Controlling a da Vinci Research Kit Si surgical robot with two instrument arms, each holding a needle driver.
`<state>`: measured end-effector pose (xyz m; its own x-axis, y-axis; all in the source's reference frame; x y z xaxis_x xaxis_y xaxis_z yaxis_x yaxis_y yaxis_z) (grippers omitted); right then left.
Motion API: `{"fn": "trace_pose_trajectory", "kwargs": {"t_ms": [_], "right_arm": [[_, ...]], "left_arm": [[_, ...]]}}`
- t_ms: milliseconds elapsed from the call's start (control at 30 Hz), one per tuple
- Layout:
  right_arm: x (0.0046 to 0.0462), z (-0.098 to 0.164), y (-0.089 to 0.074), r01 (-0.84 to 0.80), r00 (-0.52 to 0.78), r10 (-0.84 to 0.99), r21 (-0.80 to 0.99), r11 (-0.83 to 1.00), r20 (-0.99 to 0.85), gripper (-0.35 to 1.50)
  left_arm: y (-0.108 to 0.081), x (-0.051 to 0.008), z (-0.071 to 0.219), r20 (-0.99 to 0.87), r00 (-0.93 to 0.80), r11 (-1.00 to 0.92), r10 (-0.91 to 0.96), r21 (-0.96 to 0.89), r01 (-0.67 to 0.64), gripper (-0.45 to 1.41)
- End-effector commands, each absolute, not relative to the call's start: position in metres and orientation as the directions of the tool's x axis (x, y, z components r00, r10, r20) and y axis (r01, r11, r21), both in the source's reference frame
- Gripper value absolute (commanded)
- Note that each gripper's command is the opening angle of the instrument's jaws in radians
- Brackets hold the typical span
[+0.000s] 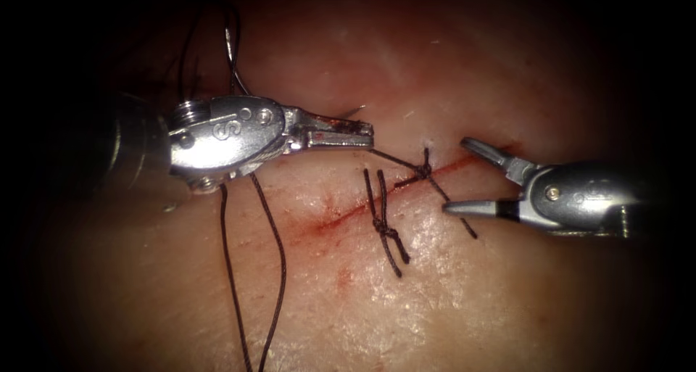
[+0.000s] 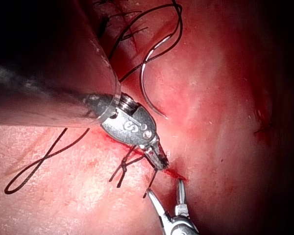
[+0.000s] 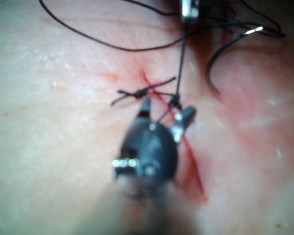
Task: Wound Closure
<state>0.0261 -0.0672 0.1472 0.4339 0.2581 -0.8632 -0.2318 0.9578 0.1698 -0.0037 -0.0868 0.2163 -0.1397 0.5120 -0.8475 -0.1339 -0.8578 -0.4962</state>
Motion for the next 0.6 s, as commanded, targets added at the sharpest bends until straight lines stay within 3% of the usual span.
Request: {"fn": "trace_pose_trajectory", "kwargs": {"t_ms": [33,367,600], "right_arm": [[0.0285,0.1474,-0.0674,-0.236,0.432,0.268,0.178,0.955,-0.861,1.48],[0.0349,0.1504,-0.0674,-0.194,0.432,0.253,0.185,0.963,-0.866,1.48],[0.0363,0.152,-0.0661,-0.203,0.451,0.25,0.175,0.964,-0.857,1.48]], "left_arm": [[-0.0876,-0.0047,0.217,-0.846,-0.138,-0.856,0.515,-0.5,-0.131,-0.45],[-0.0876,-0.0053,0.2169,-0.846,-0.135,-0.856,0.515,-0.501,-0.126,-0.45],[-0.0879,-0.0055,0.2166,-0.846,-0.134,-0.856,0.516,-0.502,-0.123,-0.45]]}}
